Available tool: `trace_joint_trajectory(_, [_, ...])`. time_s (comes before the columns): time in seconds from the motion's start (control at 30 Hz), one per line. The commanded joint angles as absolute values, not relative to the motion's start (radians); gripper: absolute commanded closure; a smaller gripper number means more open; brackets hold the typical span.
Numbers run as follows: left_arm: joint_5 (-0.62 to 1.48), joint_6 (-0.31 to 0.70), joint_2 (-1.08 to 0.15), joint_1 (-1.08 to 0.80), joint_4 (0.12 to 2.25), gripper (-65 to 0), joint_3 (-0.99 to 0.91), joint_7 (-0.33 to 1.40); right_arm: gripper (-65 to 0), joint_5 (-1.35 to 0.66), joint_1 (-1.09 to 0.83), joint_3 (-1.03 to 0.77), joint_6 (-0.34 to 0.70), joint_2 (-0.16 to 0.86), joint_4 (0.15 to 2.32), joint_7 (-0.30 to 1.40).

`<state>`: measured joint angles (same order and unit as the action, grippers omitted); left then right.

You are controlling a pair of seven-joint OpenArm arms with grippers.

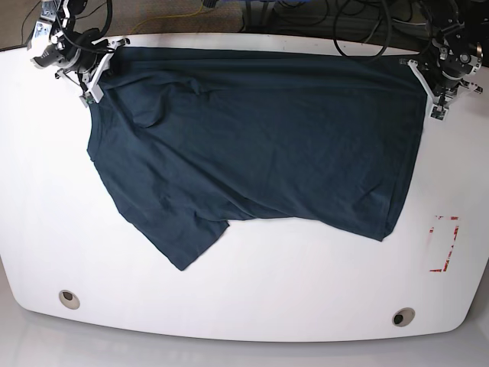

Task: Layout the t-shirt on the table in an organized manner, then fold the t-shirt properly
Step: 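Adjust the shirt edge with both grippers, smoothing it flat, then release the edge and move both grippers to the shirt's hem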

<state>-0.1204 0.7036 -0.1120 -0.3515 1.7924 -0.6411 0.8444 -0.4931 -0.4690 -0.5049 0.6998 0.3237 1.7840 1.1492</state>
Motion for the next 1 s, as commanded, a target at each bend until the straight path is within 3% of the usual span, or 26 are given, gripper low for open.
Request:
trace_joint_trajectory(0.0, [-0.120, 0.698, -0.125, -0.349, 1.828, -0.4, -0.648, 0.835, -4.1, -0.467, -0.479, -0.510, 0.698, 0.332, 1.801, 1.175])
trace_joint_trajectory(0.7, [-0.119, 0.698, -0.157, -0.305, 1.865, -0.7, -0.645, 0.858, -5.4, -0.475, -0.499, -0.515, 0.698, 0.331, 1.856, 1.176])
trace_joint_trajectory(0.77, [-0.119, 0.698, -0.160, -0.286, 1.876, -2.1, -0.645, 0.885, -9.8, -0.475, -0.499, -0.515, 0.698, 0.331, 1.885, 1.176])
trace_joint_trajectory(0.97, [-0.117, 0.698, -0.176, -0.225, 1.906, -14.9, -0.642, 0.943, -34.2, -0.475, -0.496, -0.521, 0.698, 0.294, 1.972, 1.176])
